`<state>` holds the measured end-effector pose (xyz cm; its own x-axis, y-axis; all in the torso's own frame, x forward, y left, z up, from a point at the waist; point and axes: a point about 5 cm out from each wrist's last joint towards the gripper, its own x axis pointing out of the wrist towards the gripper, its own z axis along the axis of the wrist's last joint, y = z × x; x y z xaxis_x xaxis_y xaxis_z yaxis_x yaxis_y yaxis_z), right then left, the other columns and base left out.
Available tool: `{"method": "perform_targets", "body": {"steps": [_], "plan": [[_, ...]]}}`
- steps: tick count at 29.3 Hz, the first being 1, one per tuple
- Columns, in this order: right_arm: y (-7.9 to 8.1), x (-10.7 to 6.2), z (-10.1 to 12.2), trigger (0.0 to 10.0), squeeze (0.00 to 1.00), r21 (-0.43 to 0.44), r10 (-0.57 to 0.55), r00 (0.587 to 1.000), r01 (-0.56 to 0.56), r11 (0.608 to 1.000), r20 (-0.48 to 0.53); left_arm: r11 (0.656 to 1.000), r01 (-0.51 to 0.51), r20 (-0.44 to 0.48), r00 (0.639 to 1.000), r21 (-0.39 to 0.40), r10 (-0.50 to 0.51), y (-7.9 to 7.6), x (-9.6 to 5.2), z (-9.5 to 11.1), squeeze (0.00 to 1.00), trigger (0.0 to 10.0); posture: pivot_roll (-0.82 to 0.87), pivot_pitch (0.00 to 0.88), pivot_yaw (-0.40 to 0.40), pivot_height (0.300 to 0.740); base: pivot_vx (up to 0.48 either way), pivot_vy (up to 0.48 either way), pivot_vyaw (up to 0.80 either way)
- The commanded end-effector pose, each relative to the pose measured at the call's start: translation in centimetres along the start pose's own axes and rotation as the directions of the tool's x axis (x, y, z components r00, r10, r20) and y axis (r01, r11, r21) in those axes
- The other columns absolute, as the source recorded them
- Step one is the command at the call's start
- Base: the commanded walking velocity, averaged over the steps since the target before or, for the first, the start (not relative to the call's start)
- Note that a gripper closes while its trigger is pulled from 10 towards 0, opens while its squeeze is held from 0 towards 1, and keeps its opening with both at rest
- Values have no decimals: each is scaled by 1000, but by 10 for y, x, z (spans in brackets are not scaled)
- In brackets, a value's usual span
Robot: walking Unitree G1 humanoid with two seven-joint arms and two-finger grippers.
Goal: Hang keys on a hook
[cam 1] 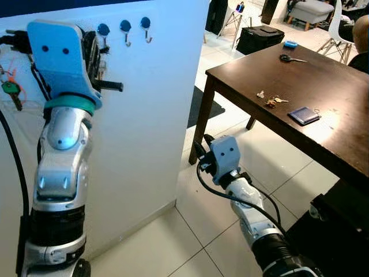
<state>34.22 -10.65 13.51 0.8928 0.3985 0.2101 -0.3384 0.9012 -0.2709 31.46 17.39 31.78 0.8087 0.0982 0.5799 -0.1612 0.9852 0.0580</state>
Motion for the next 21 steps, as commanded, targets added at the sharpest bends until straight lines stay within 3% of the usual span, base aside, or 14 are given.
{"method": "perform_targets", "body": {"steps": [1, 21], "plan": [[0, 0, 0, 10000, 0, -1, -2, 1000, 2, 1000, 3, 1000, -13, 2, 1000, 18, 13, 3, 0, -1, 0, 10000, -42, 16, 42, 740, 0, 0, 0], [0, 1, 0, 10000, 0, 0, -3, 1000, 3, 1000, 8, 996, -64, -14, 998, 58, 65, 15, 0, -10, 0, 10000, -36, 16, 40, 740, 0, 0, 0]]}}
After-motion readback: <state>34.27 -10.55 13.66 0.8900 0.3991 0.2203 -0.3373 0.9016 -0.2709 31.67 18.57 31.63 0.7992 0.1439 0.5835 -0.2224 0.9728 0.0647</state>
